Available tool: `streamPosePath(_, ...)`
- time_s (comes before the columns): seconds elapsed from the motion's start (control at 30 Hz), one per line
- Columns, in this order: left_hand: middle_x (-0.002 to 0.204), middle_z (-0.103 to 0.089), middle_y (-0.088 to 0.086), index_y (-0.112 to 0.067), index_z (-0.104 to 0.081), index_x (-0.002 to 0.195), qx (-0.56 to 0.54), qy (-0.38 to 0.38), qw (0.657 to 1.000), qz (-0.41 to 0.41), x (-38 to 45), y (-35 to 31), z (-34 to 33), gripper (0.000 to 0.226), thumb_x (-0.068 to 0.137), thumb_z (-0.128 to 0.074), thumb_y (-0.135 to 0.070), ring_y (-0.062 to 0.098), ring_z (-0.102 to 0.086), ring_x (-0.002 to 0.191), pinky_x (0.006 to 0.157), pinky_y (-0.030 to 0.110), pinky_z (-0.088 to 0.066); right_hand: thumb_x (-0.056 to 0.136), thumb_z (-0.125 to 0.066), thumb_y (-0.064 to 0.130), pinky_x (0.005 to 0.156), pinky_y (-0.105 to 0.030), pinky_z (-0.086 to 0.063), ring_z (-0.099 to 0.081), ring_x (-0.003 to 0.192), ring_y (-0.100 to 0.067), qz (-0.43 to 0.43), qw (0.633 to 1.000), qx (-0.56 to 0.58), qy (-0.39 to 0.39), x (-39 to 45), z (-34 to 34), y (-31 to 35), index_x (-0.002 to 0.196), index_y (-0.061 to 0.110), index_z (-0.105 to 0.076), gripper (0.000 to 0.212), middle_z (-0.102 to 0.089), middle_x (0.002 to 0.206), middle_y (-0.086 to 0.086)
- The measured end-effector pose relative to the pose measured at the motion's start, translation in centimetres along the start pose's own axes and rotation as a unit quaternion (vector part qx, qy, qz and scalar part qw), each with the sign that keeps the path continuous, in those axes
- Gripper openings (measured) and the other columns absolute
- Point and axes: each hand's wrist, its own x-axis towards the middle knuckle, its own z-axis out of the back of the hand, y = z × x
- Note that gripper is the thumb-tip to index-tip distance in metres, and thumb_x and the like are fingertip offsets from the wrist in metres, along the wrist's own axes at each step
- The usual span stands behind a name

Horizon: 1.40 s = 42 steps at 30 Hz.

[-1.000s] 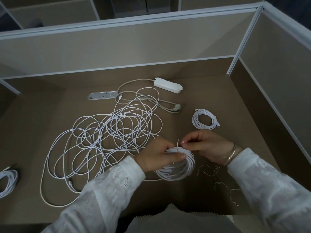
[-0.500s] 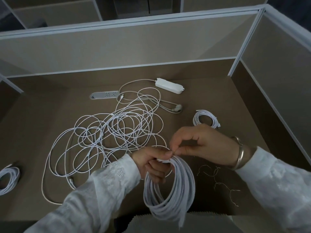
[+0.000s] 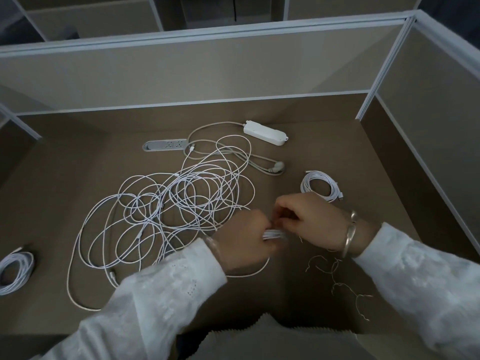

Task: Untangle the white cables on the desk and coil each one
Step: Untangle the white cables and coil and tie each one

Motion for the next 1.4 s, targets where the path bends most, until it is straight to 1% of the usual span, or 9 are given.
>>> streamPosePath(0.1, 0.091, -0.069, 0.009, -0.015, -0.068, 0.095, 0.158, -0.118, 0.98, -0.036, 0.3, 0.2, -1.5, 0.024, 0.089, -0.056, -0.035, 0.031, -0.064, 0.083, 0.068, 0.036, -0.05, 0.088, -0.06, 0.015, 0.069, -0.018, -0.036, -0.061, 0.088, -0.017, -0.059, 0.998, -0.004, -0.038, 0.5, -0.9, 0.1, 0.095, 0.012, -0.067, 0.01, -0.068, 0.094, -0.002)
streamPosePath(0.23, 0.052, -0.061, 0.003, -0.012, -0.067, 0.065, 0.317, -0.122, 0.936, -0.09, 0.6, 0.6, -1.9, 0.025, 0.053, -0.086, -0.023, 0.022, -0.057, 0.041, 0.04, 0.023, -0.042, 0.086, -0.064, 0.012, 0.055, -0.012, -0.038, -0.058, 0.063, -0.008, -0.191, 0.973, 0.122, -0.051, 1.3, -1.8, -0.3, 0.079, 0.015, -0.067, 0.008, -0.062, 0.07, 0.003)
streamPosePath(0.33, 0.047, -0.058, 0.004, -0.011, -0.067, 0.066, 0.346, -0.162, 0.92, -0.089, 0.3, 0.7, -2.0, 0.029, 0.049, -0.087, -0.022, 0.022, -0.055, 0.037, 0.038, 0.021, -0.036, 0.087, -0.058, -0.003, 0.043, -0.016, -0.042, -0.051, 0.044, -0.009, -0.292, 0.858, 0.42, -0.048, 1.4, -2.5, -0.3, 0.072, 0.006, -0.06, 0.018, -0.056, 0.058, -0.007)
streamPosePath(0.43, 0.07, -0.07, 0.009, -0.01, -0.07, 0.085, 0.242, -0.208, 0.945, -0.063, 0.4, 1.5, -2.0, 0.021, 0.075, -0.065, -0.027, 0.03, -0.065, 0.057, 0.049, 0.03, -0.051, 0.085, -0.058, -0.009, 0.043, -0.019, -0.046, -0.053, 0.043, -0.011, -0.303, 0.77, 0.556, -0.081, 1.0, -2.7, -0.3, 0.079, 0.0, -0.061, 0.011, -0.059, 0.058, -0.01)
streamPosePath(0.7, 0.077, -0.072, 0.008, -0.018, -0.068, 0.104, 0.051, -0.207, 0.976, -0.049, 0.1, 1.4, -0.9, 0.029, 0.083, -0.067, -0.038, 0.032, -0.066, 0.068, 0.057, 0.033, -0.048, 0.075, -0.074, 0.002, 0.076, -0.021, -0.054, -0.068, 0.077, -0.013, -0.054, 0.912, 0.363, -0.184, -0.5, -2.3, -1.0, 0.083, 0.014, -0.074, 0.014, -0.073, 0.082, -0.004)
streamPosePath(0.93, 0.09, -0.072, 0.005, -0.025, -0.046, 0.137, -0.073, -0.199, 0.977, -0.022, -0.8, 1.2, -0.3, 0.069, 0.078, -0.076, -0.042, 0.025, -0.067, 0.075, 0.069, 0.029, -0.047, 0.071, -0.076, 0.018, 0.078, -0.026, -0.053, -0.068, 0.082, -0.021, 0.024, 0.91, 0.375, -0.178, -0.4, -3.5, -1.8, 0.086, 0.012, -0.076, 0.016, -0.071, 0.088, -0.01)
streamPosePath(1.2, 0.082, -0.072, 0.0, -0.037, -0.051, 0.123, -0.217, -0.168, 0.961, 0.037, -1.7, 2.3, -0.4, 0.068, 0.061, -0.077, -0.05, 0.011, -0.067, 0.069, 0.069, 0.033, -0.053, 0.078, -0.069, 0.019, 0.079, -0.017, -0.049, -0.068, 0.087, -0.007, 0.009, 0.906, 0.411, -0.099, -0.1, -4.5, -1.1, 0.093, 0.018, -0.073, 0.016, -0.074, 0.091, 0.003)
streamPosePath(1.3, 0.083, -0.072, -0.001, -0.028, -0.059, 0.114, -0.305, -0.152, 0.937, 0.076, -2.0, 3.2, 0.1, 0.065, 0.057, -0.089, -0.037, 0.013, -0.07, 0.075, 0.073, 0.032, -0.056, 0.081, -0.062, 0.017, 0.079, -0.012, -0.047, -0.066, 0.088, 0.001, 0.005, 0.91, 0.41, -0.059, 0.6, -4.7, -0.1, 0.096, 0.025, -0.069, 0.018, -0.073, 0.09, 0.015)
streamPosePath(1.4, 0.087, -0.071, -0.004, -0.02, -0.061, 0.114, -0.337, -0.14, 0.925, 0.103, -2.4, 4.2, 0.8, 0.059, 0.062, -0.09, -0.021, 0.004, -0.068, 0.072, 0.065, 0.02, -0.053, 0.087, -0.059, 0.017, 0.08, -0.016, -0.048, -0.066, 0.088, -0.003, 0.01, 0.922, 0.386, -0.038, 2.0, -5.0, 0.7, 0.1, 0.017, -0.069, 0.016, -0.073, 0.091, 0.005)
